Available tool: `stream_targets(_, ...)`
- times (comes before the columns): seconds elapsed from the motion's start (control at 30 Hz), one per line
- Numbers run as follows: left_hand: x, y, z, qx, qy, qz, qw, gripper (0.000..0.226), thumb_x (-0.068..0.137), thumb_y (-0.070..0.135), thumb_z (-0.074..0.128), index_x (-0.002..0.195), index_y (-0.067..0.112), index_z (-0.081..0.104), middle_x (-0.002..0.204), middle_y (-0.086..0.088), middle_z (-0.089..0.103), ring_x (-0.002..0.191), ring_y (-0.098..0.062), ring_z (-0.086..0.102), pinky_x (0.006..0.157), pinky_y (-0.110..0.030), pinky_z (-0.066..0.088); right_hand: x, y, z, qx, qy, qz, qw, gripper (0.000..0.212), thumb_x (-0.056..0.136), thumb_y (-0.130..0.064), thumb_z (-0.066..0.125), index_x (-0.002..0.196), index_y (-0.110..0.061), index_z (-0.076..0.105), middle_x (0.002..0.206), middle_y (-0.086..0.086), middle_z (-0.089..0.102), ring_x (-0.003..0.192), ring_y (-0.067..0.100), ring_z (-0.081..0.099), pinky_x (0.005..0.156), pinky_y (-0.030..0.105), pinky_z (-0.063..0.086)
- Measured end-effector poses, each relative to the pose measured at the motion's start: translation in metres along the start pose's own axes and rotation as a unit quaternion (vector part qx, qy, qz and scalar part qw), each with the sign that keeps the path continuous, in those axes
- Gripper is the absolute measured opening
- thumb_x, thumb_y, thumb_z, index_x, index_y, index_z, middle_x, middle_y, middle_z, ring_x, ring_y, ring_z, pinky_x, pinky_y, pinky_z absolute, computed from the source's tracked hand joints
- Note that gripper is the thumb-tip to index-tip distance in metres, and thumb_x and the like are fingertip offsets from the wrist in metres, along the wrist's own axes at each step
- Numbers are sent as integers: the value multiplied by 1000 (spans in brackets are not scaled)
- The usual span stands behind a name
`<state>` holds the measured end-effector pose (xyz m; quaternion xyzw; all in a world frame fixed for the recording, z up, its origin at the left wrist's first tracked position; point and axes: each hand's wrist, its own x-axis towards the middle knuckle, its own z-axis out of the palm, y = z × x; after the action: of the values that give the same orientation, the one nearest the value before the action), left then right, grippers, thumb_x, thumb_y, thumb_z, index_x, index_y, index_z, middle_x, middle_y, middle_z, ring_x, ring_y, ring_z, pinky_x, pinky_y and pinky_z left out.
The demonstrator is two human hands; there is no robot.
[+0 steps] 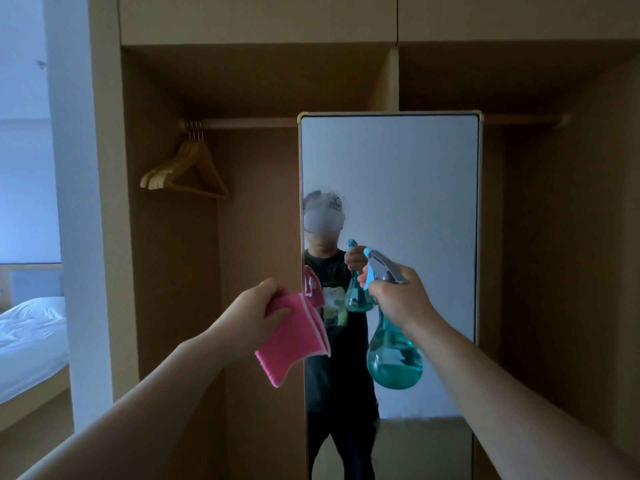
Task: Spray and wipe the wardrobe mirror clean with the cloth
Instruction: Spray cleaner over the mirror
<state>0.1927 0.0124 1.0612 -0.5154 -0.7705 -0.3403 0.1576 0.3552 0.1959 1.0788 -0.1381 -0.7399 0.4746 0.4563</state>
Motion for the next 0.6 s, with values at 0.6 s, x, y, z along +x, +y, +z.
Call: stream_targets(0.6, -16, -16, 18, -10, -16, -21, 1000, 7, 95, 28, 54, 100, 32, 51, 93, 14, 59, 82, -6, 59, 62, -17, 47, -20, 41, 0, 8, 9, 16, 1000, 18, 79, 8, 54, 86, -5, 63, 92, 15, 62, 73, 12, 62, 61, 19, 50)
